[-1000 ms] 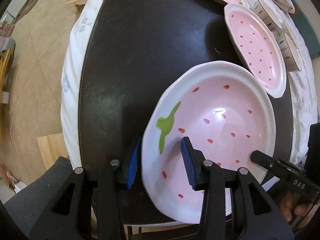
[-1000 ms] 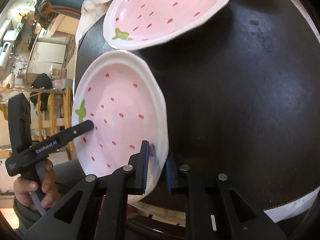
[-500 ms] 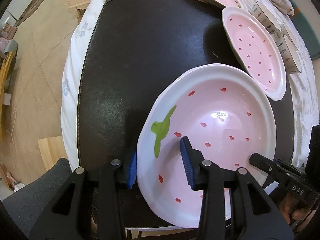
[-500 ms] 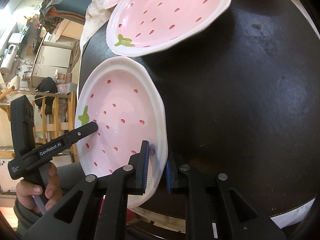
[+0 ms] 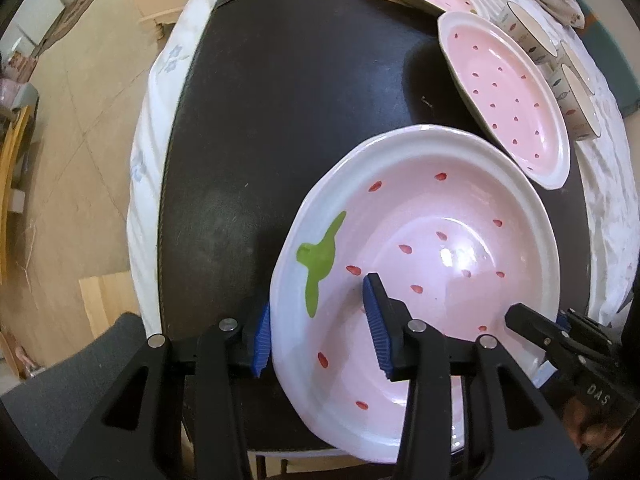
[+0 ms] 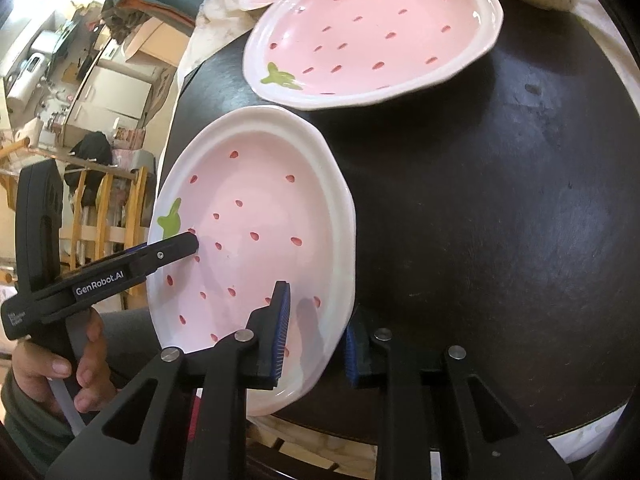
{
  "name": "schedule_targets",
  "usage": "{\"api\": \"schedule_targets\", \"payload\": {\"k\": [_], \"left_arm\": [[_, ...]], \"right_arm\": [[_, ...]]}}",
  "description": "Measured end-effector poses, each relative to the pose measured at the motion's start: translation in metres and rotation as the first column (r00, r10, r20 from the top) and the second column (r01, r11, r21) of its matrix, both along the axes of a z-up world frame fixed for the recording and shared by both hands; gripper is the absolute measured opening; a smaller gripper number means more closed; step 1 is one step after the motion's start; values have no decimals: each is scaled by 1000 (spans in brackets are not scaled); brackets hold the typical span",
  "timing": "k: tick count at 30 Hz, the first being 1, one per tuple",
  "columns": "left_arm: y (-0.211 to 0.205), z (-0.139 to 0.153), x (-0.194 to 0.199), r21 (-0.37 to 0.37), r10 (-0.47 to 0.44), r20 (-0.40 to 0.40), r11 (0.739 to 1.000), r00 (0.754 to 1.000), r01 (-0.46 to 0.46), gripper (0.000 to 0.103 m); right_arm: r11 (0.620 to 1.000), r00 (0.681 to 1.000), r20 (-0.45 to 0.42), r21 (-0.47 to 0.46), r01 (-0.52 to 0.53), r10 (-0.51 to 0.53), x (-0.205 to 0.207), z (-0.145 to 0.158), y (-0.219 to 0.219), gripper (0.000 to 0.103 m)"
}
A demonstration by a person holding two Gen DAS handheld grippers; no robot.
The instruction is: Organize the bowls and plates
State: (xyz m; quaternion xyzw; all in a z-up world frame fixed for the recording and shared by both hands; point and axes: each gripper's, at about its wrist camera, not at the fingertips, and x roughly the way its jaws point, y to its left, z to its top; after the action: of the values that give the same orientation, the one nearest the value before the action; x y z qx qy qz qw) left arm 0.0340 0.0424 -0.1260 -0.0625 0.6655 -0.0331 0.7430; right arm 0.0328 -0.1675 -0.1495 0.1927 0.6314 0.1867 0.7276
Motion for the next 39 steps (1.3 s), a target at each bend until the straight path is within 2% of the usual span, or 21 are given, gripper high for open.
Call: {"api": "schedule_targets", "payload": {"k": [6, 10, 15, 22, 25, 30, 39], "left_arm": [[14, 11, -4, -26, 14, 30, 1000, 999, -13, 37], [15, 22, -8, -43, 20, 52, 999, 998, -18, 37], [17, 29, -17, -66, 10, 63, 998, 998, -5, 37], [9, 36, -8, -120, 11, 93, 993, 996, 1, 37], [6, 42, -3, -142, 18, 105, 990, 994, -3, 37], [-10, 50, 9, -137, -23, 114, 990, 993, 39, 37], [-33, 46, 44, -114, -19, 115, 993, 993, 32, 38]], "right_arm": [[998, 994, 97, -13, -53, 54, -13, 22, 8, 20], [998, 991, 122, -9, -59, 60, -16, 29, 8, 19], [999, 986, 161, 1, -54, 53, -18, 39, 4, 19], [1000, 973, 229, -8, -18, 19, -21, 55, -6, 17], [1000, 969, 247, 8, -1, -1, -19, 60, -13, 17], [1000, 964, 263, -1, 20, -19, -13, 67, -25, 17], [996, 969, 233, 0, 87, -85, 8, 65, -48, 17]]}}
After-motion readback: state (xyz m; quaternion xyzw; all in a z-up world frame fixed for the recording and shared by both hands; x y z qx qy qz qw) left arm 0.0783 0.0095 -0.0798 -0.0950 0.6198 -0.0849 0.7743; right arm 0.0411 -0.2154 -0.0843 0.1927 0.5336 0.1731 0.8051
